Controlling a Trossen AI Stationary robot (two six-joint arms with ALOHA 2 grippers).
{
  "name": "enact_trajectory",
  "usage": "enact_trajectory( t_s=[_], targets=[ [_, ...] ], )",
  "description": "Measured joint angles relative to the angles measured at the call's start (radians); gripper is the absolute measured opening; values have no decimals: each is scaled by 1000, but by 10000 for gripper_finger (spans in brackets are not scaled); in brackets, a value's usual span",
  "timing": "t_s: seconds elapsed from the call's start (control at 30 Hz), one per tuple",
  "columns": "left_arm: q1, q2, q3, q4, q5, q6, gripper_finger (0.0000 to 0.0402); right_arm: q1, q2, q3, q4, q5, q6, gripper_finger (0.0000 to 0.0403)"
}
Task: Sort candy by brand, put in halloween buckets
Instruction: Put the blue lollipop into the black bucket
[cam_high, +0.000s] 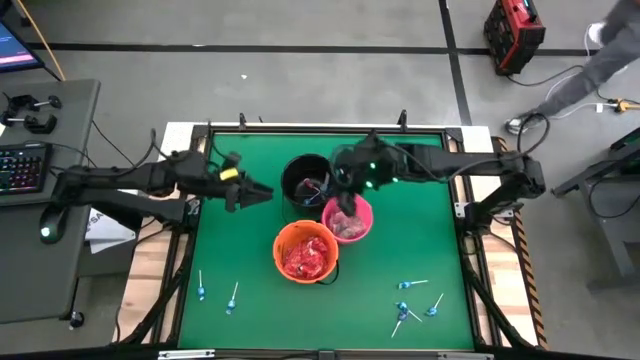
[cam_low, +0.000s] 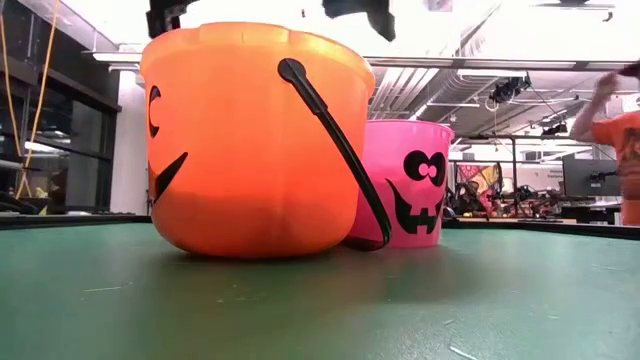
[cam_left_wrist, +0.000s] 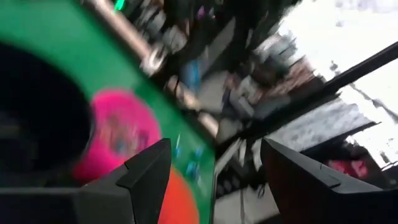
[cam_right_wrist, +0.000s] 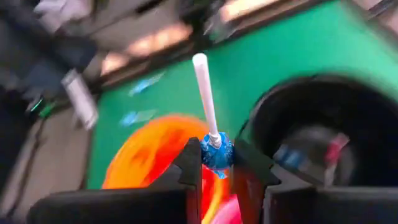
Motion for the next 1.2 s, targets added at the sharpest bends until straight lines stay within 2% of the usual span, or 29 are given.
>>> enact_trajectory(
  t_s=[0.13, 0.3, 0.4, 0.63, 0.7, 0.8, 0.93, 1.07, 1.2],
  targets=[
    [-86, 13, 0, -132, -9, -54, 238, -56, 67, -1, 100, 61, -6, 41],
    [-263, 67, 0, -218, -126, -166, 238, -102, 174, -2, 117, 87, 44, 62],
    [-361, 109, 0, -247, -181, -223, 238, -112, 218, -4, 116, 109, 41, 106],
    [-510, 155, 0, -390, -284, -420, 238, -120, 240, -4, 117, 173, -7, 244],
    [-550, 154, 0, -461, -304, -509, 238, -131, 228, -4, 116, 180, -8, 266],
    [-628, 162, 0, -579, -314, -700, 238, -147, 198, 9, 74, 170, -4, 279],
    [-776, 231, 0, -605, -301, -955, 235, -148, 148, 37, -27, 161, -19, 281],
    [-894, 371, 0, -515, -170, -1180, 221, -138, 112, 39, -112, 159, -34, 282],
    [-964, 539, 2, -379, -57, -1343, 205, -130, 105, 38, -177, 160, -35, 282]
  ],
)
